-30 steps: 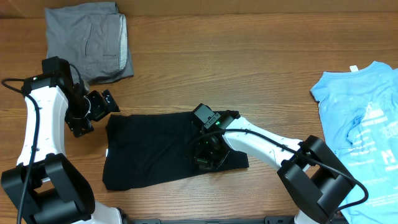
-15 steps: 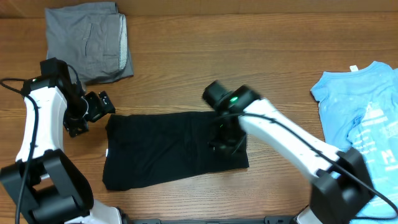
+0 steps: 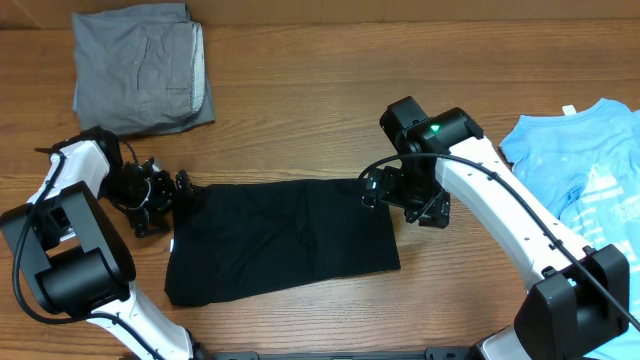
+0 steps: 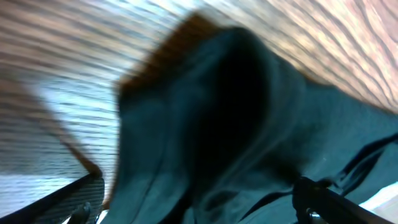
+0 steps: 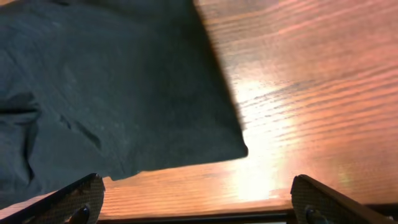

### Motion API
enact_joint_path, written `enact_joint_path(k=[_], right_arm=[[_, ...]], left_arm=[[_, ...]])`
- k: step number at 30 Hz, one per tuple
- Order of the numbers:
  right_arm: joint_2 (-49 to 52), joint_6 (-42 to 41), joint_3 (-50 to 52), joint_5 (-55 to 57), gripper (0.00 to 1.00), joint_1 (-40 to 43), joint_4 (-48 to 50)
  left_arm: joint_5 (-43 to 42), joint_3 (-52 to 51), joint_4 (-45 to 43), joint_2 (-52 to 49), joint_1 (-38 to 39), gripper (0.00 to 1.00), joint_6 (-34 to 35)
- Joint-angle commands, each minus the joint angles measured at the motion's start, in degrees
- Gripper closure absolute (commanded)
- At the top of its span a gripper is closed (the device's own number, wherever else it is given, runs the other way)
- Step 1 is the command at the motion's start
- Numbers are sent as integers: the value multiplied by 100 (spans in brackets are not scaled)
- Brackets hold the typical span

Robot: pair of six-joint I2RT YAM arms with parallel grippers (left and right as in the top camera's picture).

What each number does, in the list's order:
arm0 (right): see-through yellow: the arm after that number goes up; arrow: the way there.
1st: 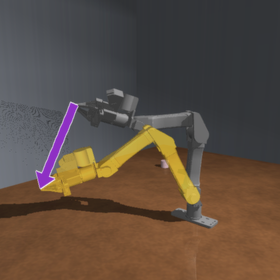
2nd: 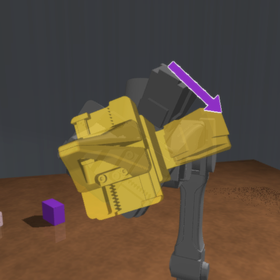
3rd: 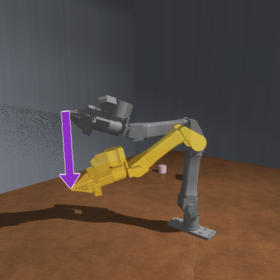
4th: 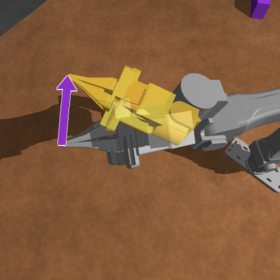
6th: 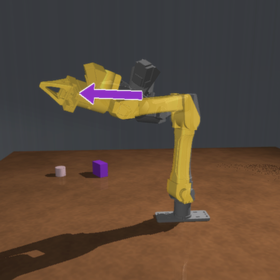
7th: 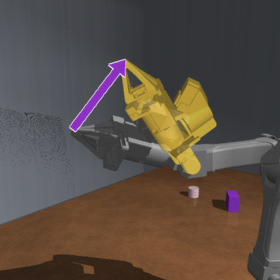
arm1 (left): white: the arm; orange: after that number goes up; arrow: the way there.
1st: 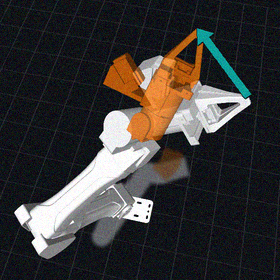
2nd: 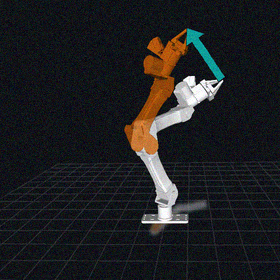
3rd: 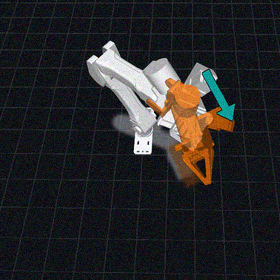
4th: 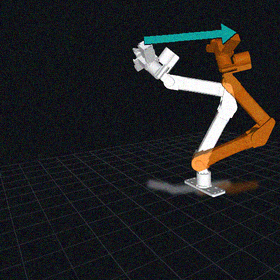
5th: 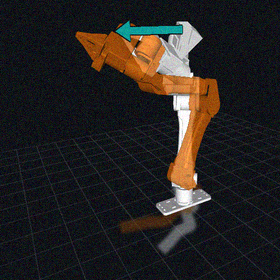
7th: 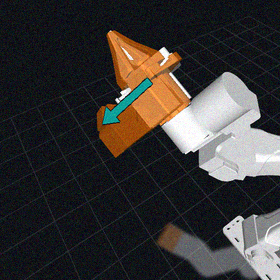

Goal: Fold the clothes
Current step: 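Lift the right gripper away and grasp the strip's left end with the left gripper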

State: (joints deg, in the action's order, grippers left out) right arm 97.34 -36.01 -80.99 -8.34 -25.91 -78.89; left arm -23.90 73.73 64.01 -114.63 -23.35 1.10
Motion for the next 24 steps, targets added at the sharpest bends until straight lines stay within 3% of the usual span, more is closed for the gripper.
enact_joint_path(k=[1, 5, 9, 12, 15, 16, 21, 24], right_arm=[[-48, 72, -72, 76, 0, -4, 103], [-48, 70, -74, 76, 0, -4, 201], [-48, 70, -74, 74, 0, -4, 271], [-48, 68, -74, 72, 0, -4, 278], [-48, 68, -74, 63, 0, -4, 313], [-48, 55, -72, 59, 0, -4, 337], [-48, 46, -72, 57, 0, -7, 334], [-46, 46, -72, 57, 0, -7, 343]], left_arm=[[-155, -162, -66, -116, -20, 3, -369], [9, -487, -278, -125, -20, 11, -369], [-15, -791, -476, -125, 9, 38, -232], [-7, -879, -420, -125, 94, 49, -236], [-9, -876, -289, -122, 243, 78, -214], [-4, -876, -275, -122, 293, 96, -162], [107, -798, -291, -105, 400, 96, 264], [636, -588, -179, -48, 398, 96, 708]])
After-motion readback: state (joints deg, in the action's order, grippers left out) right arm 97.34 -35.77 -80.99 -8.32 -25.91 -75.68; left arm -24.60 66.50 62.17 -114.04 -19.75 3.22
